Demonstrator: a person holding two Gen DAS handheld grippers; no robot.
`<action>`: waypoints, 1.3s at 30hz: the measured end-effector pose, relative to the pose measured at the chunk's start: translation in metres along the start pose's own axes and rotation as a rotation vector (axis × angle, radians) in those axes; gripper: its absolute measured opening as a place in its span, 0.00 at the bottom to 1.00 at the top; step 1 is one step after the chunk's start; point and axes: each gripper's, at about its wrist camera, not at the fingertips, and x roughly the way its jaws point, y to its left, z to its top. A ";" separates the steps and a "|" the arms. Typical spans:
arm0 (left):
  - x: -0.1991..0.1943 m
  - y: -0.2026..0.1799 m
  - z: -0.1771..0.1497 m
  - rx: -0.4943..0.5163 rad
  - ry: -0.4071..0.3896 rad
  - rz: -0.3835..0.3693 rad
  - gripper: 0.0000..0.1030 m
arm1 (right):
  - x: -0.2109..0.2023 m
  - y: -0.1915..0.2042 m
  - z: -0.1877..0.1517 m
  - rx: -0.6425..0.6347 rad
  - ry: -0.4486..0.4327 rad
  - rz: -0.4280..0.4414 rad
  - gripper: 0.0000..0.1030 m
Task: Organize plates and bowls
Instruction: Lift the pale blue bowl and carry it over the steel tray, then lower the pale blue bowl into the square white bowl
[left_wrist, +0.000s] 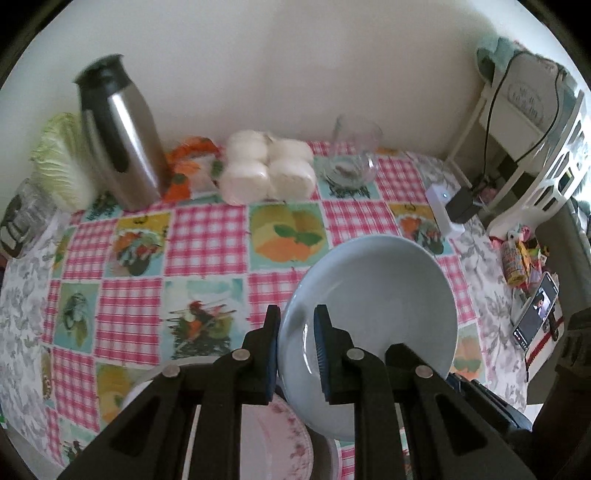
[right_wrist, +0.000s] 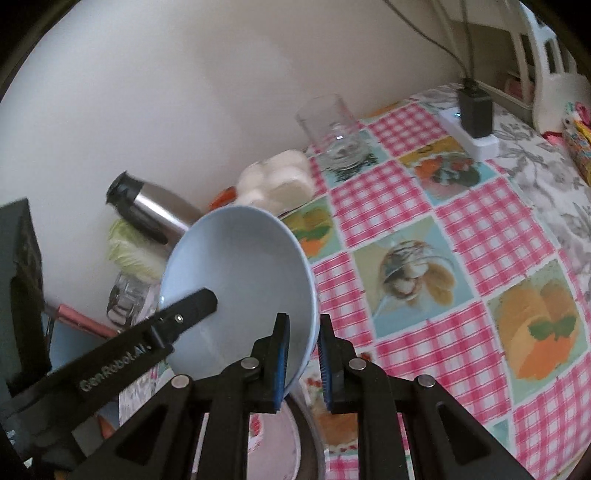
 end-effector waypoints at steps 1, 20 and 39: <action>-0.005 0.004 -0.002 -0.002 -0.015 0.009 0.18 | 0.000 0.006 -0.002 -0.016 0.002 0.000 0.16; -0.071 0.079 -0.046 -0.121 -0.185 0.006 0.18 | -0.011 0.086 -0.036 -0.195 0.025 0.080 0.16; -0.070 0.119 -0.088 -0.233 -0.164 -0.055 0.18 | 0.001 0.118 -0.064 -0.326 0.096 0.019 0.17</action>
